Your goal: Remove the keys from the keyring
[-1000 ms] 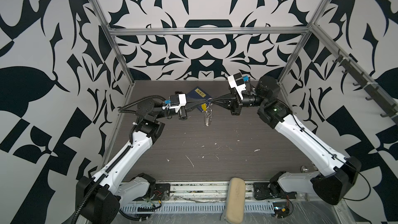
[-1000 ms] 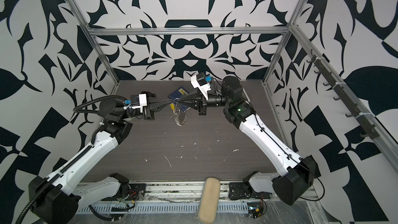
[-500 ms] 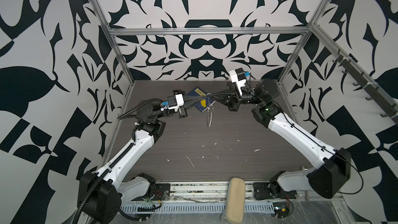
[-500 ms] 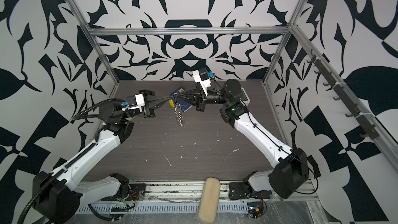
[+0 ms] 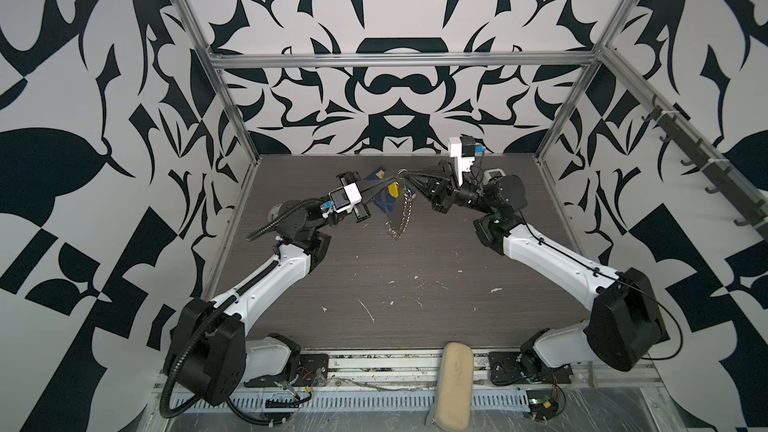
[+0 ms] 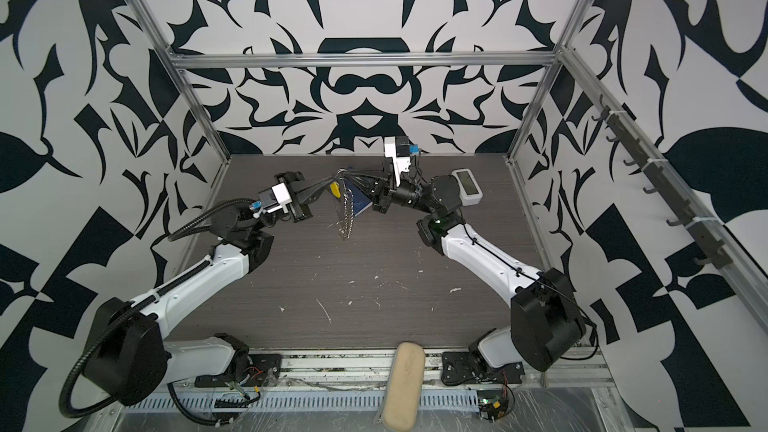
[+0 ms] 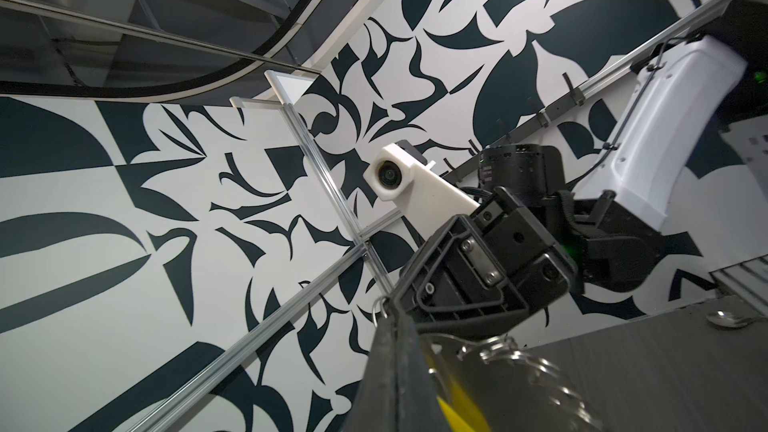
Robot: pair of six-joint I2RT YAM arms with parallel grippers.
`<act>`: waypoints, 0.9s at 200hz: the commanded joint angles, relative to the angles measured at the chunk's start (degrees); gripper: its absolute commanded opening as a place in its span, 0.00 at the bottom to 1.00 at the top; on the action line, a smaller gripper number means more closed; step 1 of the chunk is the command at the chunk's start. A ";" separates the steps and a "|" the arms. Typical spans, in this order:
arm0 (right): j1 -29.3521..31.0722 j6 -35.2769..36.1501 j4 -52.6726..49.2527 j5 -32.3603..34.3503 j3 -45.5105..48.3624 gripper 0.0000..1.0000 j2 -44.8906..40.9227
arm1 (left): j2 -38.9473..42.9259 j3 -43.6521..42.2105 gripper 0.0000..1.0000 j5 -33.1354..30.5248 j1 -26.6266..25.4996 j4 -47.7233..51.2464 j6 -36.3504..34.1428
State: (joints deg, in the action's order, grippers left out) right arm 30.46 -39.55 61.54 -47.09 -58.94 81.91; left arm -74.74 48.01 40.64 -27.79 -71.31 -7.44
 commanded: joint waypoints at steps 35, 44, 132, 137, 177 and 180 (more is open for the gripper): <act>0.81 0.81 5.40 25.33 2.73 0.00 -6.56 | -7.51 -3.12 0.00 -9.34 -4.56 -3.10 -17.25; 0.92 1.61 4.49 27.09 3.61 0.00 -7.09 | -9.40 -2.67 0.00 -9.73 -4.64 -5.77 -16.02; 0.91 20.88 -17.08 33.25 3.85 0.00 -15.23 | -15.03 -6.14 0.00 -21.17 -5.96 -10.62 -11.90; 0.87 21.84 -18.91 33.89 3.90 0.00 -15.88 | -14.26 -6.89 0.00 -22.34 -5.88 -9.73 -11.89; 0.91 30.14 -32.67 37.48 5.46 0.00 -22.39 | -0.94 -8.67 0.00 -32.72 -5.87 23.06 -14.00; 0.85 30.56 -33.79 37.81 5.76 0.00 -22.93 | 0.11 -8.24 0.00 -33.89 -5.87 27.22 -14.07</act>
State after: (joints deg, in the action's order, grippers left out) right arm 33.56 -16.51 25.36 -19.88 -51.64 67.59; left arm -82.19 40.10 20.56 -35.83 -71.44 -20.45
